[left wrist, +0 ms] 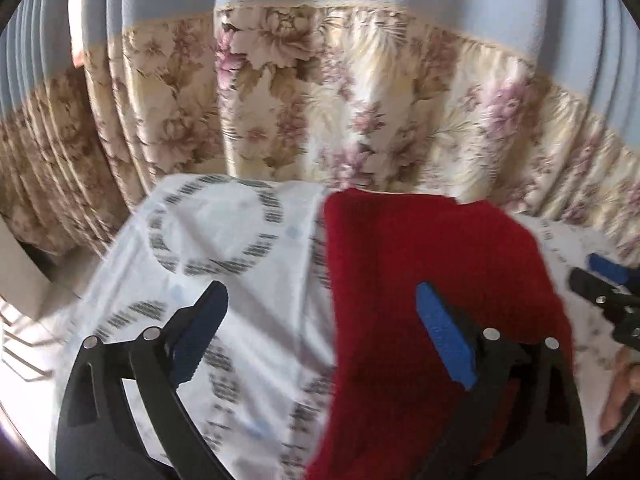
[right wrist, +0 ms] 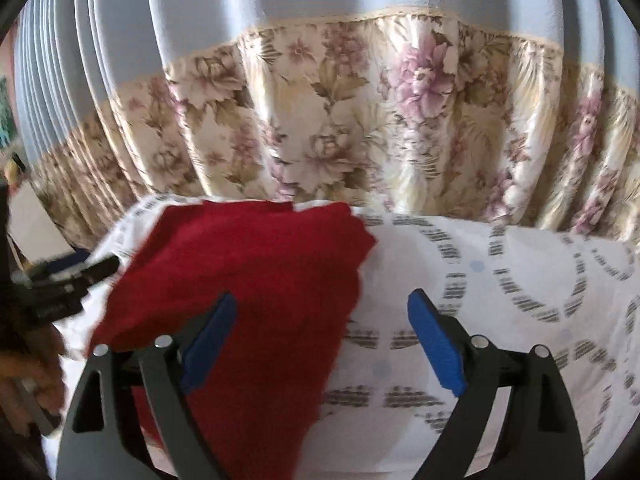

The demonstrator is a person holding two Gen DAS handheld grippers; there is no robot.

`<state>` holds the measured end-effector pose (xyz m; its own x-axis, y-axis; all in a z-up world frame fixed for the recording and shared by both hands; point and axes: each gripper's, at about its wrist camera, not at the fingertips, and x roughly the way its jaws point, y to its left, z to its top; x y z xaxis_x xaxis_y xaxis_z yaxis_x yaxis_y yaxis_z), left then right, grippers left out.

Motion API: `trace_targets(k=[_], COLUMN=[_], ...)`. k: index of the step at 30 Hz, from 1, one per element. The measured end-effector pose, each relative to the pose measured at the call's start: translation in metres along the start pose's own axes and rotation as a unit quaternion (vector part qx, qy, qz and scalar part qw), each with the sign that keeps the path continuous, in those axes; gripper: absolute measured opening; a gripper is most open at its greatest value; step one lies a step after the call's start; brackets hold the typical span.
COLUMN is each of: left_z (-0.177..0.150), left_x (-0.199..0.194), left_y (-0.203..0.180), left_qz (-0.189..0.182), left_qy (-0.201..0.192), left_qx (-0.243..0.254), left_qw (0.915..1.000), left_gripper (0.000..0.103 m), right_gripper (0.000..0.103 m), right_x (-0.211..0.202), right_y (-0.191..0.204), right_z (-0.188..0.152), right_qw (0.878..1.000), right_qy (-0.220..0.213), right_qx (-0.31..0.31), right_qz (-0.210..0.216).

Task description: Fold small clothes

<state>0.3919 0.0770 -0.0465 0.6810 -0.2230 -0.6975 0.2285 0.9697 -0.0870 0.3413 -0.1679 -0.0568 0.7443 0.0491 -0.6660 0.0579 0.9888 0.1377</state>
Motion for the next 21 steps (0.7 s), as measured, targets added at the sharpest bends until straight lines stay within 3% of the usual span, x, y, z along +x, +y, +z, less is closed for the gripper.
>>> trace_targets(k=[6,9,14,17,21], left_z=[-0.021,-0.038,-0.057,-0.062,-0.064], left_x=[0.018,0.03,0.039,0.042,0.045], left_y=[-0.021,-0.025,-0.023,-0.022,-0.021], left_qz=[-0.026,-0.043,-0.077,-0.092,-0.111], left_qy=[0.022,0.028,0.021,0.021,0.03], left_qx=[-0.015,-0.051,-0.101,-0.115,-0.13], left_qw=[0.9993,0.9974,0.9917,0.9889,0.9848], left_gripper=[0.095,0.095,0.098,0.099,0.097], right_gripper=[0.089,0.089,0.089,0.089,0.077], right_x=[0.021,0.02,0.039,0.046,0.057], right_y=[0.006,0.001,-0.003,-0.007,-0.014], right_z=[-0.01,-0.02,-0.03,-0.035,-0.043], right_qw=[0.999,0.998,0.997,0.995,0.987], right_qy=[0.011,-0.018,0.01,0.022,0.042], right_qx=[0.03,0.06,0.076,0.089,0.118], right_qz=[0.012,0.005,0.02,0.046,0.103])
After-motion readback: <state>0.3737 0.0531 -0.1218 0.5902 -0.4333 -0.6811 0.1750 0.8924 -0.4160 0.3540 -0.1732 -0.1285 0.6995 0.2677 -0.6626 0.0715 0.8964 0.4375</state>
